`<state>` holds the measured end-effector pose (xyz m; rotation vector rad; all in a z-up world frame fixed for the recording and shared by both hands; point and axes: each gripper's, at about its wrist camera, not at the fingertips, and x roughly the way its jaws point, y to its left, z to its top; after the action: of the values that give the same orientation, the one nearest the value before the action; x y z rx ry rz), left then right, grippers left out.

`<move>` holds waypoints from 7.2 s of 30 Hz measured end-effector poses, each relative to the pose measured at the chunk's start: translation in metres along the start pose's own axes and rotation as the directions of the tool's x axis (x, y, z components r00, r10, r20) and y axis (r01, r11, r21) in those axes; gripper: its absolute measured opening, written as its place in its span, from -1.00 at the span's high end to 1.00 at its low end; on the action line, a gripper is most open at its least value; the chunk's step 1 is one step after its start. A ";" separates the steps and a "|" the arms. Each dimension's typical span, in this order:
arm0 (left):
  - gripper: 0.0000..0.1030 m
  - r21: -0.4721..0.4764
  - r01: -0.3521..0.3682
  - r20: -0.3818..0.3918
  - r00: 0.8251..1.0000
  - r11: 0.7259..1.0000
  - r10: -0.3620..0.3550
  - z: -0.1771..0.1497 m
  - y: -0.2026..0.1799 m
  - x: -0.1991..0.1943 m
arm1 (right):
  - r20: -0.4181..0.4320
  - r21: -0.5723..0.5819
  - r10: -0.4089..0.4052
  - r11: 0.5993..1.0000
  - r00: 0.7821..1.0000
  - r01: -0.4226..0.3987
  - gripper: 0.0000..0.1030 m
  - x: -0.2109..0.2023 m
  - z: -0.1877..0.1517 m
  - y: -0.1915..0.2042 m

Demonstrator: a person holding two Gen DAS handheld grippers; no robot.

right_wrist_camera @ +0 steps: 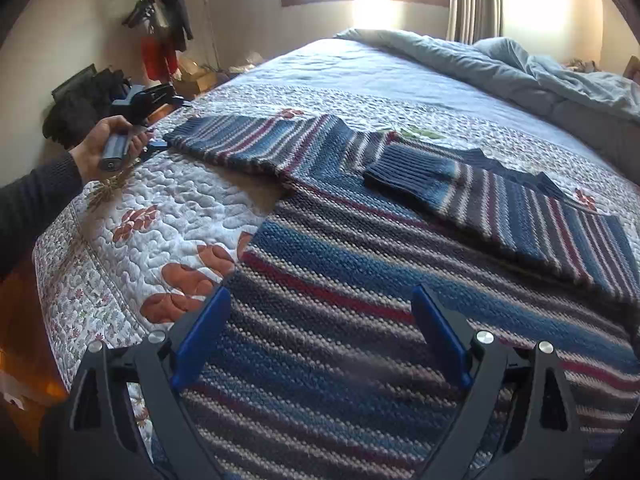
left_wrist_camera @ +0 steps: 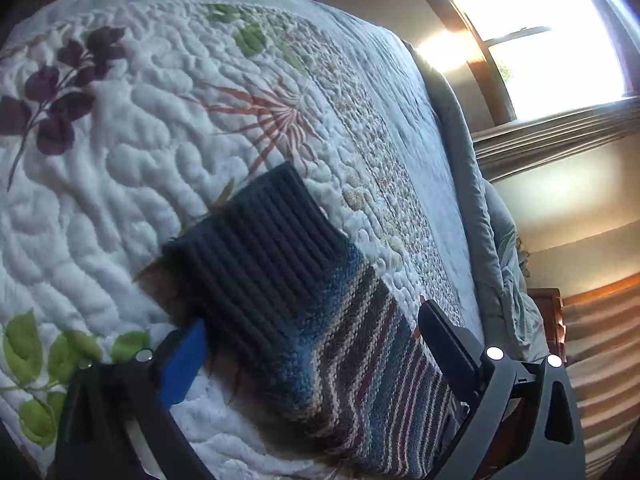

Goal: Fold small clothes

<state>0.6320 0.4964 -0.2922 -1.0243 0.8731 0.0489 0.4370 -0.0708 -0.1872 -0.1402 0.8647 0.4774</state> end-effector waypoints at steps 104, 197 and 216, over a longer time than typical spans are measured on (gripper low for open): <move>-0.86 0.583 0.244 -0.125 0.969 0.775 -0.211 -0.434 -0.215 0.037 | 0.079 0.846 0.120 0.517 0.990 -0.131 0.87 -0.005 -0.028 -0.400; -0.92 0.238 0.161 -0.444 0.895 0.958 -0.040 -0.504 -0.072 -0.123 | 0.090 0.858 0.274 0.467 0.957 -0.214 -0.23 -0.268 -0.309 -0.247; -0.89 0.179 0.155 -0.521 0.853 0.971 -0.040 -0.514 -0.064 -0.091 | 0.034 0.889 0.322 0.422 0.946 -0.176 -0.36 -0.238 -0.335 -0.256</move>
<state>0.2840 0.1020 -0.3014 -0.8846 1.2807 -0.4206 0.1893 -0.4835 -0.2423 0.9817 1.1957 0.2296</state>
